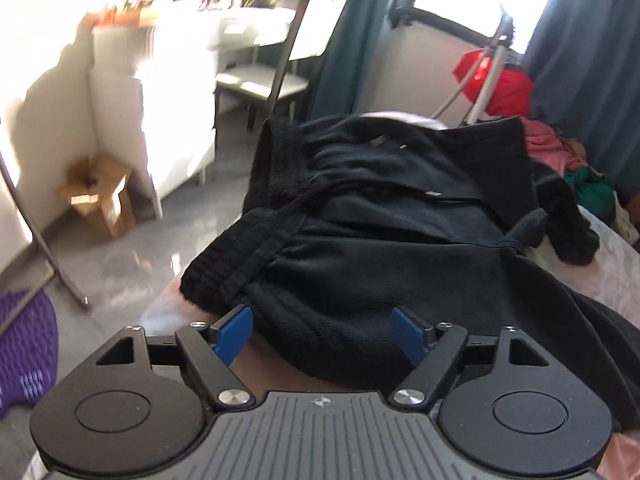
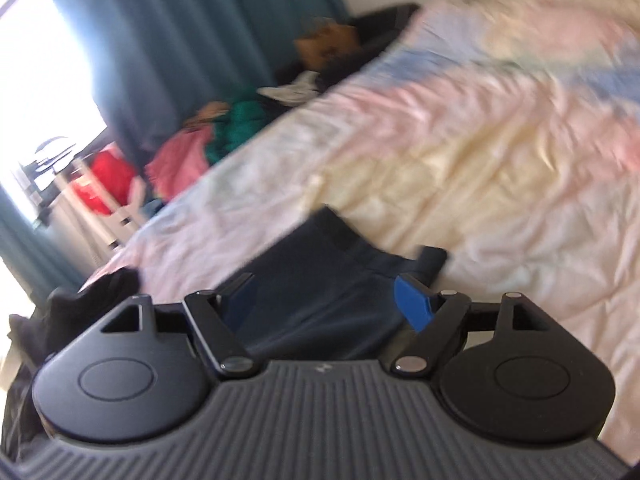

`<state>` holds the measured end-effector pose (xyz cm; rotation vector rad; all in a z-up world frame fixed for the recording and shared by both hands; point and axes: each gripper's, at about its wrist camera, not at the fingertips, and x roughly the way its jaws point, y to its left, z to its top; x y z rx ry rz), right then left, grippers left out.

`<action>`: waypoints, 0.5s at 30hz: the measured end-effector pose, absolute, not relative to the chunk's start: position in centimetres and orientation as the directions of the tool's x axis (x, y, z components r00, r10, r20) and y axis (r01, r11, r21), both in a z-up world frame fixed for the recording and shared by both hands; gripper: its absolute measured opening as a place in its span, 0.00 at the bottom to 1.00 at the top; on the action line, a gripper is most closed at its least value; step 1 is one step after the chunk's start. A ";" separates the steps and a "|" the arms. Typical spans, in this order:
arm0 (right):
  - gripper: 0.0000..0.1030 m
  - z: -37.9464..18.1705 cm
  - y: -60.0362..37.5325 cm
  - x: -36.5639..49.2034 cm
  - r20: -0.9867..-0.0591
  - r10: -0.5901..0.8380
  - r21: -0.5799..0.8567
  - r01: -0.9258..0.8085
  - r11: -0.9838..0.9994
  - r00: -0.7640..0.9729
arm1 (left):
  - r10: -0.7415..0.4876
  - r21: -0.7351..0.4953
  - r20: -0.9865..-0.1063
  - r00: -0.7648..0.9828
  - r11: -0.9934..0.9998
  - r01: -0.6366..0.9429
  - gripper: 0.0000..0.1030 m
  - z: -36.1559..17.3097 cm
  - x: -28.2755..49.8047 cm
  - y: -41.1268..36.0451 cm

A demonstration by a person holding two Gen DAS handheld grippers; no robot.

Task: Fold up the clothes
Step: 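Open both grippers and release the pants on the bed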

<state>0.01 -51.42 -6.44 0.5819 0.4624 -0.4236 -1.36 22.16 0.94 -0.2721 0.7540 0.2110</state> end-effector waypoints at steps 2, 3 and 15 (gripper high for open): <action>0.76 -5.0 -49.3 0.1 -0.497 -0.207 0.416 0.441 0.795 0.842 | 0.079 -0.156 -0.664 0.743 0.958 -0.242 0.78 1.7 -1.4 20.2; 0.76 -4.2 -48.0 0.2 -0.484 -0.180 0.415 0.406 0.815 0.856 | 0.072 -0.152 -0.648 0.758 0.963 -0.222 0.78 2.1 -1.5 19.2; 0.76 0.2 -30.3 1.3 -0.357 0.093 0.370 0.049 0.928 0.930 | -0.069 -0.152 -0.509 0.858 0.988 -0.010 0.79 3.1 -0.5 8.3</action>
